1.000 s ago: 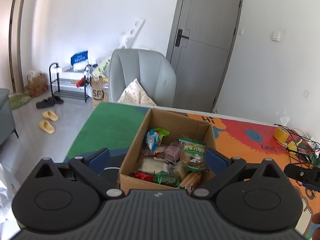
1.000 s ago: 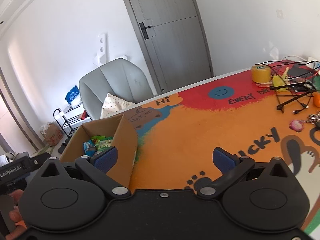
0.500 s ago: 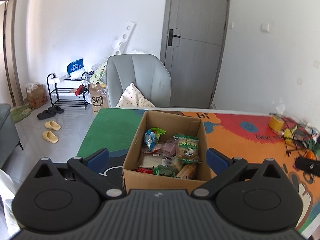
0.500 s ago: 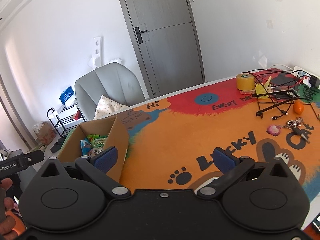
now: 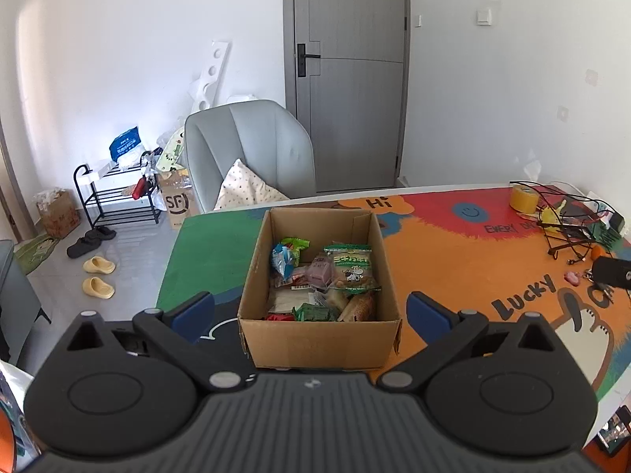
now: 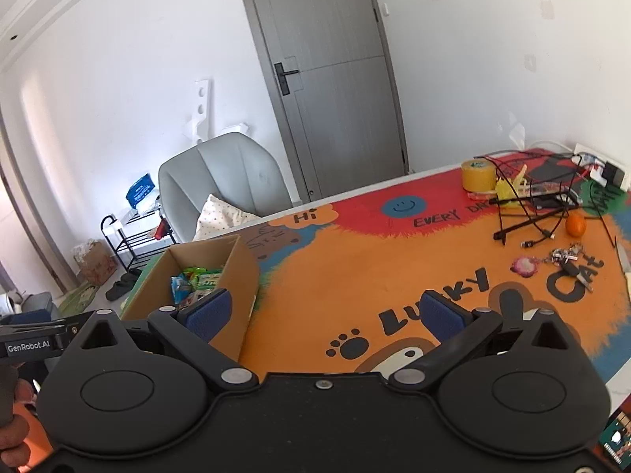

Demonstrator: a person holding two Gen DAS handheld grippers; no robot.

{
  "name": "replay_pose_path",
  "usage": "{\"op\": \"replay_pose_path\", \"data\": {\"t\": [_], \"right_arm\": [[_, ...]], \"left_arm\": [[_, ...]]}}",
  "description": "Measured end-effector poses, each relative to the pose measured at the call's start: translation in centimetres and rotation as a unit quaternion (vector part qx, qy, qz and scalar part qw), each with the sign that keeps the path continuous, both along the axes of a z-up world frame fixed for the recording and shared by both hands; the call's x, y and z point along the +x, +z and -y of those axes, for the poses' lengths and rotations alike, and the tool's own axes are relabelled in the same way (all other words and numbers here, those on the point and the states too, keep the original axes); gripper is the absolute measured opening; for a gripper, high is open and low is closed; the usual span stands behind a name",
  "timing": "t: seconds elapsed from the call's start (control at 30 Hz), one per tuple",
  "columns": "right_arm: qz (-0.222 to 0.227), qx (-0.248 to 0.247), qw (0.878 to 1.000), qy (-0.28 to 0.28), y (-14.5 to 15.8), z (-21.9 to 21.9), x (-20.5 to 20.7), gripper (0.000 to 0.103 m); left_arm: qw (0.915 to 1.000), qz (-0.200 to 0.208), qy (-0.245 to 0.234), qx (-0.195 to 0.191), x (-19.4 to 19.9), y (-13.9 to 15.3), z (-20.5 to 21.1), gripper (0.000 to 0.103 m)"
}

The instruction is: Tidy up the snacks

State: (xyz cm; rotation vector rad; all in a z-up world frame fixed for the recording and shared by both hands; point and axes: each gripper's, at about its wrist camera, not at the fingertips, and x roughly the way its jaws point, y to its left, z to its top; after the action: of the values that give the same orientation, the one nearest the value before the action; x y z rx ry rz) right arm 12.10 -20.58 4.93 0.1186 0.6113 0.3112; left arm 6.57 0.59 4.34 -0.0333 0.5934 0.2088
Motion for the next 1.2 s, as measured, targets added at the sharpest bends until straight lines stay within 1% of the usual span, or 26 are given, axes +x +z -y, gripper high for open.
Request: {"op": "replay_pose_path", "data": {"t": [0.17, 0.3, 0.43, 0.67, 0.93, 1.2], "right_arm": [[0.011, -0.003, 1.0, 0.006, 1.0, -0.3, -0.4, 0.103], [0.005, -0.01, 1.0, 0.01, 1.1, -0.8, -0.6, 0.103], [0.0, -0.019, 1.0, 0.014, 1.0, -1.4, -0.6, 0.103], [-0.007, -0.018, 1.0, 0.014, 0.9, -1.4, -0.7, 0.103], [-0.007, -0.012, 1.0, 0.014, 0.8, -1.3, -0.7, 0.103], [-0.011, -0.016, 1.0, 0.017, 0.7, -1.6, -0.6, 0.103]], "left_arm": [[0.9998, -0.001, -0.012, -0.016, -0.4, 0.4, -0.5, 0.103], [0.9996, 0.001, -0.014, -0.023, -0.7, 0.6, -0.9, 0.103], [0.9997, 0.002, -0.011, -0.023, -0.8, 0.7, -1.2, 0.103], [0.9994, -0.002, -0.015, -0.03, -0.7, 0.5, -1.1, 0.103], [0.9993, -0.007, -0.02, -0.03, -0.5, 0.2, -0.9, 0.103], [0.9993, -0.008, -0.02, -0.031, -0.3, 0.1, -0.8, 0.103]]}}
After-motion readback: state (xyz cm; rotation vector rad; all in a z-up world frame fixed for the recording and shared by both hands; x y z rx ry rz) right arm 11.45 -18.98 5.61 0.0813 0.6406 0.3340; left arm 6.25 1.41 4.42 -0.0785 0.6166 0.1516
